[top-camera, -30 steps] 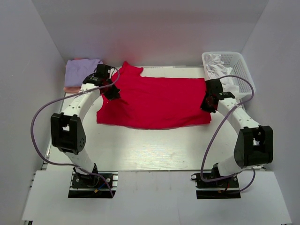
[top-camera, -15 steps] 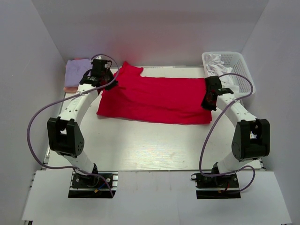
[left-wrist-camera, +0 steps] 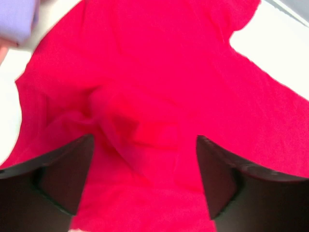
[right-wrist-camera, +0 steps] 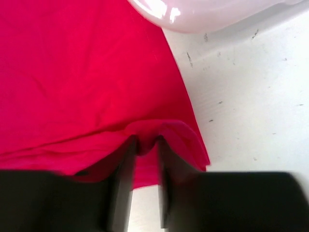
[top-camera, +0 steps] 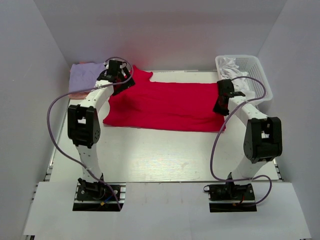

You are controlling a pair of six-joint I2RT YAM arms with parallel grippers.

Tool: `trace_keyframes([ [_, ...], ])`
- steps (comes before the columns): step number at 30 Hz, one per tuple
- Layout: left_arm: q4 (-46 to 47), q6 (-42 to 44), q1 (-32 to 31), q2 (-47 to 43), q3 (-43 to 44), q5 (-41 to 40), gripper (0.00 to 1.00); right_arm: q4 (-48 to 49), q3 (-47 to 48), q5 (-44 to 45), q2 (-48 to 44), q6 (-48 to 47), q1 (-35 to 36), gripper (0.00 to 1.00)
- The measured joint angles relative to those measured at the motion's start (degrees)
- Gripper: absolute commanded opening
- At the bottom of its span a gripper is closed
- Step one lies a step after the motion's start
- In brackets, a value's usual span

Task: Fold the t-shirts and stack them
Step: Fold the flattened tshirt in 1/3 of the way

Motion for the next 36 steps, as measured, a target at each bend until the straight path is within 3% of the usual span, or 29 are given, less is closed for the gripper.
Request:
trace_keyframes([
  [3,-2.0,0.6,0.3,4.3,5.7,-0.7,1.0,0.8,0.8,0.0,0.1,-1.1,0.0,0.62],
  [8,-5.0,2.0,0.6,6.8,11.9,-1.0,1.0,1.6,2.0,-0.1,-0.6,-1.9,0.1,0.77],
  [9,-5.3,2.4,0.6,6.3,11.7,-0.9,1.0,1.8,1.9,-0.5,-1.1,-2.0,0.1,0.89],
  [12,-4.6,3.2,0.6,3.5,8.1,0.3,1.0,2.7,1.0,-1.8,-4.0,-2.5,0.4,0.9],
  [18,-1.7,3.8,-0.1,-7.2,-10.4,3.7,1.0,7.2,-6.8,-6.6,-12.6,-2.8,1.7,0.9],
  [22,1.2,3.6,-0.3,-10.4,-20.8,6.6,1.0,8.7,-10.8,-11.7,-12.5,-3.2,2.6,0.9],
  [31,0.9,2.2,0.4,-6.6,-24.7,7.0,1.0,20.0,-12.5,-23.6,-2.7,-3.8,3.4,0.9],
  [36,0.7,1.0,0.5,-7.2,-26.9,4.2,1.0,22.4,-12.5,-24.8,0.5,-2.9,3.2,0.9],
])
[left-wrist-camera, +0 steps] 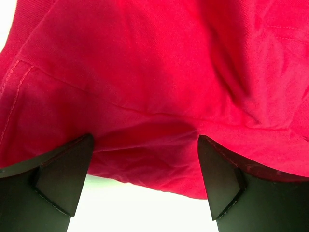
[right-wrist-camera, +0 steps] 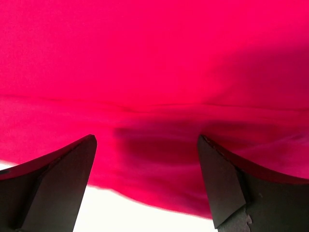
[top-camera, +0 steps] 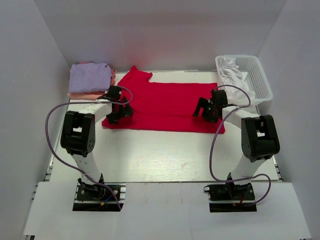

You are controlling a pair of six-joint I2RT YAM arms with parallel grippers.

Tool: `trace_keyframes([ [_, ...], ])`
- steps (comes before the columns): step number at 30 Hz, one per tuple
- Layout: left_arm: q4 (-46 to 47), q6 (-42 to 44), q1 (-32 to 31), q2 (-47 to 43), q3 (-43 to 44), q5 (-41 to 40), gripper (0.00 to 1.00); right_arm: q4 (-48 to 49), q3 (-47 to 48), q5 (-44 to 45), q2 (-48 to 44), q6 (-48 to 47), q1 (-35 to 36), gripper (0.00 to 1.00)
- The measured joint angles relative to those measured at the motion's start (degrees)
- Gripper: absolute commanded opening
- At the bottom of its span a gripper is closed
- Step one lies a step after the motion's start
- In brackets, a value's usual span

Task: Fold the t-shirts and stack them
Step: Fold the flattened tshirt in 1/3 of the way

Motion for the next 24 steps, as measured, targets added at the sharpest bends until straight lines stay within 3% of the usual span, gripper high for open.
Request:
trace_keyframes([
  [6,-0.2,-1.0,-0.2,-1.6,-2.5,-3.7,1.0,0.5,1.0,3.9,2.7,0.7,-2.1,0.9],
  [13,0.9,-1.3,-0.1,-5.6,-7.8,-5.3,1.0,1.9,0.1,2.4,2.1,0.4,-4.9,0.9],
  [24,-4.4,0.0,-0.3,-6.7,-4.4,-3.1,1.0,0.9,-2.9,-0.9,-9.6,-3.1,-4.4,0.9],
])
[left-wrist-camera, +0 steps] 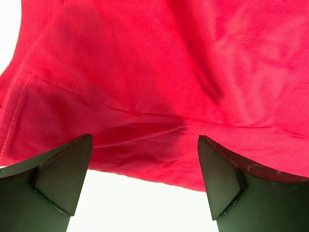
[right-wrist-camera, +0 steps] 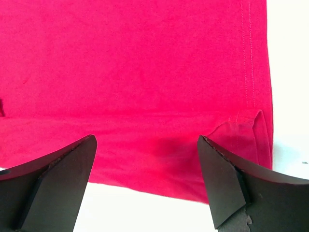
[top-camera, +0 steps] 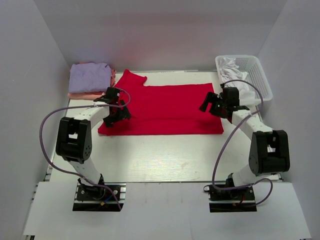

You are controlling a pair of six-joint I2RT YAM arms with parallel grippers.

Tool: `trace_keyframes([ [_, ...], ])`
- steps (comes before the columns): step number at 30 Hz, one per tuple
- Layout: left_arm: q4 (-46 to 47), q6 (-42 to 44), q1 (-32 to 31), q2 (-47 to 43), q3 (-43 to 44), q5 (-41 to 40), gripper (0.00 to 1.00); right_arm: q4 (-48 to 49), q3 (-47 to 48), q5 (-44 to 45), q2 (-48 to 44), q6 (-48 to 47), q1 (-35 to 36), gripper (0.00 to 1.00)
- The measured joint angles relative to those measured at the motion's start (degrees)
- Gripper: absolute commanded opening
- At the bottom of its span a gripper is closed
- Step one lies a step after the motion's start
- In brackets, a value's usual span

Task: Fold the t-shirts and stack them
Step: Fold the flattened tshirt in 1/3 of the way

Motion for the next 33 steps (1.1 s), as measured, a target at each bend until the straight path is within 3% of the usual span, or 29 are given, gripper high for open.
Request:
trace_keyframes([
  [5,-0.1,0.1,0.3,-1.2,1.7,0.0,1.0,0.1,-2.1,0.3,-3.3,-0.3,0.5,0.9],
  [11,-1.6,-1.0,0.5,-1.3,1.0,-2.0,1.0,-0.6,-4.5,0.3,0.8,0.1,0.7,0.9],
  [20,0.6,-2.8,0.5,-3.3,-8.9,-5.7,1.0,2.0,-7.3,-1.4,3.4,1.6,0.4,0.9],
  [29,3.6,-9.1,0.3,-17.3,-22.4,-1.0,1.0,-1.1,-19.2,2.4,-10.4,6.0,0.5,0.9],
  [33,-5.4,-13.8,-0.1,-27.4,-28.5,2.9,1.0,-5.8,-23.9,2.7,-18.4,7.8,0.5,0.9],
])
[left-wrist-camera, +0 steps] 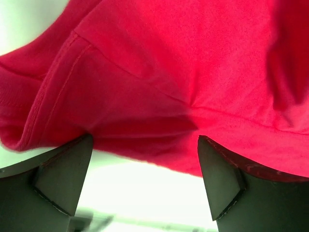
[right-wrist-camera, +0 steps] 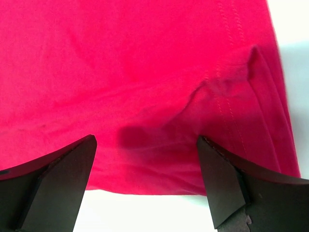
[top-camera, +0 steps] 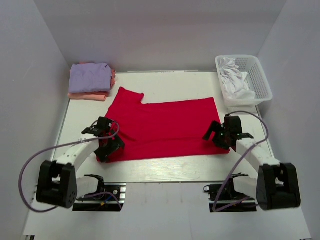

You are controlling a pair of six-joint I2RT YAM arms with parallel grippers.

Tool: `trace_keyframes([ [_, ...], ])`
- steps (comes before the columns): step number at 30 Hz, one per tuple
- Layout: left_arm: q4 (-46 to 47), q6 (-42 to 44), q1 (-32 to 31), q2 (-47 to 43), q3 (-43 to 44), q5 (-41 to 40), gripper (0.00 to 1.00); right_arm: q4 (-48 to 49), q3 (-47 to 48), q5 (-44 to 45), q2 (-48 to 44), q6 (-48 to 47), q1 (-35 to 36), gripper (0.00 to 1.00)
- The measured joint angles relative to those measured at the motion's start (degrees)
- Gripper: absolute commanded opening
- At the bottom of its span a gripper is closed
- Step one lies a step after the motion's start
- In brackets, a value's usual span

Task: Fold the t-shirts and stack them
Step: Fold the flattened tshirt in 1/3 of the way

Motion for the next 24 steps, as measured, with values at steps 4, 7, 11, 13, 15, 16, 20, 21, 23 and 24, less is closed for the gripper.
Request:
trace_keyframes([
  [4,-12.1,-3.8,-0.2,-8.7,-0.3,1.6,1.0,-6.1,-4.1,-0.5,-9.2,1.1,0.0,0.9],
  [7,-17.6,-5.1,-0.2,-11.3,4.0,1.3,1.0,-9.4,-4.0,-1.3,-14.3,0.3,0.0,0.9],
  [11,-18.4,-4.7,-0.2,-9.6,12.2,0.7,1.0,-9.2,-2.1,-2.8,-16.8,-1.8,0.0,0.9],
  [13,-17.5,-3.6,-0.2,-7.0,16.4,0.4,1.0,-7.8,-1.5,-4.0,-16.7,-2.9,0.0,0.9],
  [15,-15.7,-2.7,-0.2,-3.6,20.0,-0.3,1.0,-6.9,-1.3,-5.3,-15.9,-3.5,0.0,0.9],
  [16,-14.5,-2.1,-0.2,-1.5,21.5,-0.4,1.0,-6.4,-1.3,-6.0,-15.1,-3.7,0.0,0.9],
  [20,-10.8,0.6,-0.2,8.7,27.1,0.0,1.0,-5.7,-1.3,-7.6,-11.8,-4.4,0.0,0.9],
  [21,-10.0,1.1,-0.2,11.5,28.4,0.0,1.0,-5.6,-1.2,-7.9,-11.2,-4.5,0.0,0.9],
  [23,-9.2,1.9,-0.2,16.4,30.8,-1.1,0.98,-5.3,-1.2,-8.5,-10.2,-4.7,0.0,0.9],
  [24,-9.2,2.3,-0.2,18.7,31.7,-2.3,0.98,-5.3,-1.1,-8.7,-9.8,-4.7,0.0,0.9],
])
